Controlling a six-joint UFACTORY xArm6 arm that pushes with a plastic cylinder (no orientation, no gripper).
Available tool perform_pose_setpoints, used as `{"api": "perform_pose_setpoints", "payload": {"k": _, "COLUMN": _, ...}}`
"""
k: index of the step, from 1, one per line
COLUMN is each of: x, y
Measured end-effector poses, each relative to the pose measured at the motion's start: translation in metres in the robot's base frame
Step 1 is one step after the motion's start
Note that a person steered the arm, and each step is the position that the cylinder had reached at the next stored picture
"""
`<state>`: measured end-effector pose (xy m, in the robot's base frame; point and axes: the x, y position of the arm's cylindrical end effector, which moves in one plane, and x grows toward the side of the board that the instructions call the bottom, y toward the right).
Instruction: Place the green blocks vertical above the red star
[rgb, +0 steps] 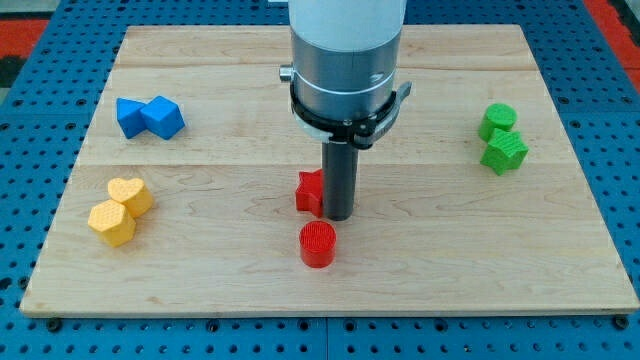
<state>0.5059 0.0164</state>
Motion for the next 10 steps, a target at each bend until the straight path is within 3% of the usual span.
{"api": "perform_pose_setpoints", "payload": {"k": 1, "x": -0.015, "y": 0.006}}
{"api": "perform_pose_setpoints", "payload": {"k": 2, "x": -0.021, "y": 0.079}}
{"api": "perform_pose_setpoints", "payload": {"k": 3, "x": -0.023, "y": 0.235}}
{"api": "perform_pose_setpoints", "payload": {"k": 4, "x": -0.068, "y": 0.305}}
{"api": "perform_pose_setpoints", "payload": {"k": 5, "x": -0.080, "y": 0.219}}
{"api": "perform_pose_setpoints", "payload": {"k": 6, "x": -0.064, "y": 0.164}}
{"api": "perform_pose_setpoints", "payload": {"k": 7, "x": -0.058, "y": 0.205}}
{"api": "perform_pose_setpoints", "payload": {"k": 8, "x": -0.057, "y": 0.162}}
{"api": "perform_pose_setpoints", "payload": {"k": 10, "x": -0.085, "y": 0.021}}
